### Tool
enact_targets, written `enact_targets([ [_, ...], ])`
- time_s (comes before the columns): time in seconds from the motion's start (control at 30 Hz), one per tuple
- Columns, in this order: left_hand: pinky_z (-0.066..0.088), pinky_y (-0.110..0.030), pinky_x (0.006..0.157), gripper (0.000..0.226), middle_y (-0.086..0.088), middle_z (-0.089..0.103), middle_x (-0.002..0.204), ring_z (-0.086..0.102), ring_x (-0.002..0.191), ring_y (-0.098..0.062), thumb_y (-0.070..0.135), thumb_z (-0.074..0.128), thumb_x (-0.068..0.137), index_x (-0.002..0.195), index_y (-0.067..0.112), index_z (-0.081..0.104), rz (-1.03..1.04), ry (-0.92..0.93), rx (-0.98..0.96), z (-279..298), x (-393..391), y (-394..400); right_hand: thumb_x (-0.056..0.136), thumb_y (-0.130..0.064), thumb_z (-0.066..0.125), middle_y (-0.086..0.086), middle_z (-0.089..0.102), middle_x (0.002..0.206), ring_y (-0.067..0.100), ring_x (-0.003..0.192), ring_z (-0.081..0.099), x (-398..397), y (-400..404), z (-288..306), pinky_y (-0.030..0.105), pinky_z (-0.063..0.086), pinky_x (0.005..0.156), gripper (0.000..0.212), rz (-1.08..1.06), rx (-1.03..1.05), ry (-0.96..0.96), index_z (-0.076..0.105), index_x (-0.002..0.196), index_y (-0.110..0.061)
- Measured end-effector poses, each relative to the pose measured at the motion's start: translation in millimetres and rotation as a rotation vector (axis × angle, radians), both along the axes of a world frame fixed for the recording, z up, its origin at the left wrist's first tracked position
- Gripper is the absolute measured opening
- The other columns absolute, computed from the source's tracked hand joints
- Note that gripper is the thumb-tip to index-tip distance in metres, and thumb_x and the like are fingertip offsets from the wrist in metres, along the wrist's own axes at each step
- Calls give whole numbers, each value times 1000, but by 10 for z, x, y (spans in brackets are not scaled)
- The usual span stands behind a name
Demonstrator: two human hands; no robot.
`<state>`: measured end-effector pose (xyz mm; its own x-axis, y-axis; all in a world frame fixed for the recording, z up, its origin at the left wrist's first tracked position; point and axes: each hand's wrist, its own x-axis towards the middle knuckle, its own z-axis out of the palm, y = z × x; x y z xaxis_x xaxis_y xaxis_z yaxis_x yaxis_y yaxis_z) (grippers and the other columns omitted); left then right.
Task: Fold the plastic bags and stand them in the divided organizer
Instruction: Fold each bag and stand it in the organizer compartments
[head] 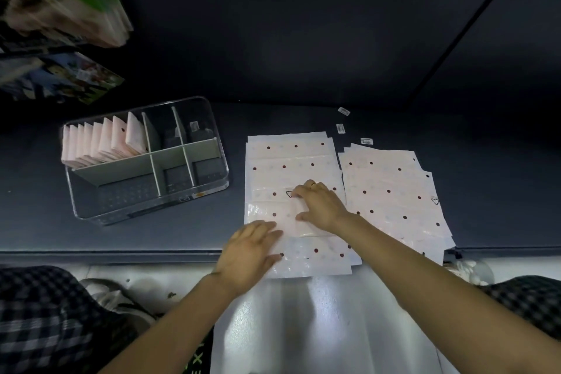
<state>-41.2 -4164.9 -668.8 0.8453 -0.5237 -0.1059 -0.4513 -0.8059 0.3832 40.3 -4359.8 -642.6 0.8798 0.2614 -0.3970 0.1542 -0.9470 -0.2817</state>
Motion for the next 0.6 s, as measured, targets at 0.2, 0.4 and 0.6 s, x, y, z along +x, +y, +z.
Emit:
enact_targets([
  [0.2, 3, -29, 117, 57, 7, 18, 156, 11, 143, -12, 47, 39, 96, 147, 27, 24, -44, 8, 95, -88, 1, 54, 80, -30, 70, 2, 54, 122, 24, 118, 41, 177, 35, -11, 34, 34, 95, 44, -55, -65, 174, 50, 118, -19],
  [0.4, 8, -30, 117, 48, 8, 28, 150, 17, 140, -12, 44, 42, 96, 142, 30, 35, 73, 60, 10, -44, 29, 85, 83, -20, 66, 0, 42, 97, 21, 94, 43, 167, 30, 61, 28, 36, 77, 19, -43, 44, 186, 48, 88, -19],
  [0.6, 39, -19, 84, 16, 6, 59, 112, 52, 105, -14, 27, 57, 93, 106, 20, 65, 599, 199, -469, 258, 18, 1, 84, -11, 68, 1, 57, 90, 19, 82, 53, -169, -121, 331, 25, 42, 67, 20, -462, 600, 284, 50, 79, -17],
])
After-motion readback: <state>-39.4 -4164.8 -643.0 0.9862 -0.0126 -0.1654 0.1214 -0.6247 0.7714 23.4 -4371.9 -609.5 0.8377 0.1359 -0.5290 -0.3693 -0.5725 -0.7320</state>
